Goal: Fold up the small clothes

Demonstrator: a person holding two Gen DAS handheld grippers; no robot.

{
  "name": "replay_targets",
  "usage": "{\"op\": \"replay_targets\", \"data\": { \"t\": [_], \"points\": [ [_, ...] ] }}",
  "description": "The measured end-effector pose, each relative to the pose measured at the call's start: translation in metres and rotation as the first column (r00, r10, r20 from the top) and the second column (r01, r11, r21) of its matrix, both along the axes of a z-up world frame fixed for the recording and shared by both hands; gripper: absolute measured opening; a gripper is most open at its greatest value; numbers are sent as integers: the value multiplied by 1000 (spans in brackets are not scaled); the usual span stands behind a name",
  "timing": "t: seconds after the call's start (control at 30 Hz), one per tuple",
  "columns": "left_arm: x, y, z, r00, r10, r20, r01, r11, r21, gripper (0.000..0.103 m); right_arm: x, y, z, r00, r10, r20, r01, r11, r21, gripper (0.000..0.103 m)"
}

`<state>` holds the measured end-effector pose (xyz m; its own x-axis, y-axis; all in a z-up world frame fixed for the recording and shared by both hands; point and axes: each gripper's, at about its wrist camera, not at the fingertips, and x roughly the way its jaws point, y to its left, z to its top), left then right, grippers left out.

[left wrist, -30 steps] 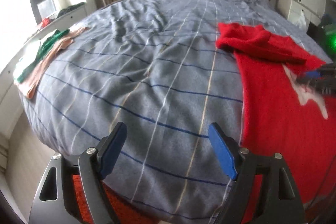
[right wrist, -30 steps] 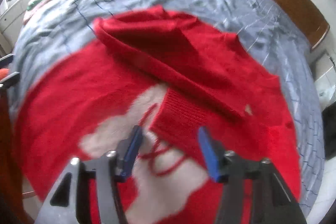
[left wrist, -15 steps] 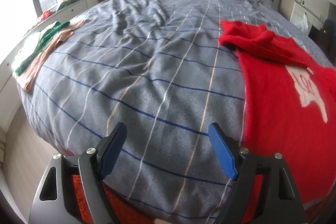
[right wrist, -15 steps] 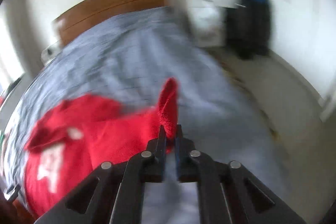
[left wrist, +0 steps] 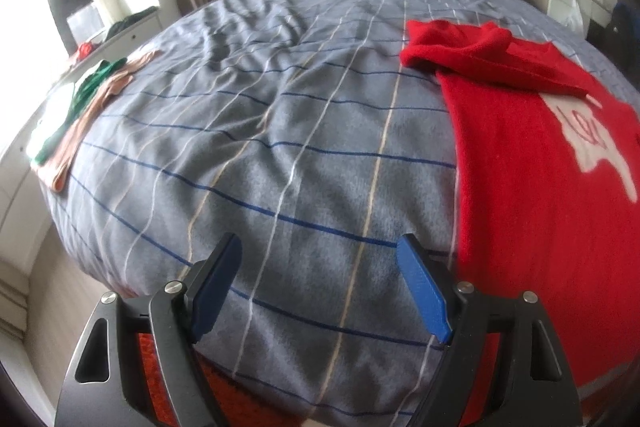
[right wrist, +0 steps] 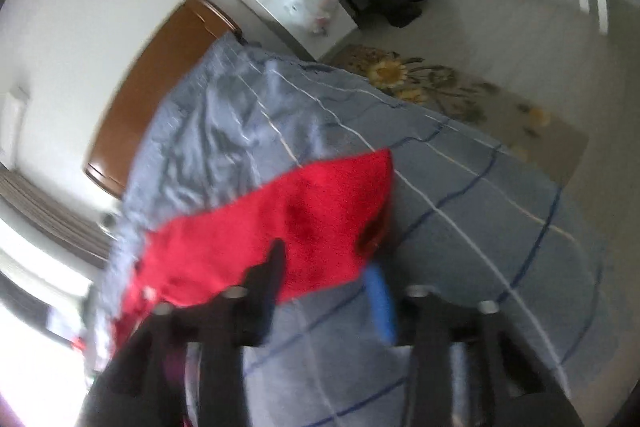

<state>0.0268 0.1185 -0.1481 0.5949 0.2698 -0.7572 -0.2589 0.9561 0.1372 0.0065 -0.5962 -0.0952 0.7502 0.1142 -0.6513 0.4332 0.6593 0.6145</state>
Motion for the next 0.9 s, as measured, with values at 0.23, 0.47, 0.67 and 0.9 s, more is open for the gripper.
{"op": "replay_targets", "data": {
  "t": [0.23,0.47,0.67,0.9],
  "points": [
    [-3,-2,0,1000,-8,-3,8,1000,5,82,-8,-17,-13,990,-122,-71,127,990,62,4],
    [-2,-6,4,997,-51,-52,52,998,27,82,-7,-15,-22,989,-91,-120,91,996,-1,2],
    [22,-38,69,959,-285,2,285,958,23,93,-28,13,37,982,-110,-154,54,944,-327,53],
    [111,-144,103,781,-624,-21,621,773,127,95,-54,96,80,998,62,-29,-68,881,-467,60]
  ]
}}
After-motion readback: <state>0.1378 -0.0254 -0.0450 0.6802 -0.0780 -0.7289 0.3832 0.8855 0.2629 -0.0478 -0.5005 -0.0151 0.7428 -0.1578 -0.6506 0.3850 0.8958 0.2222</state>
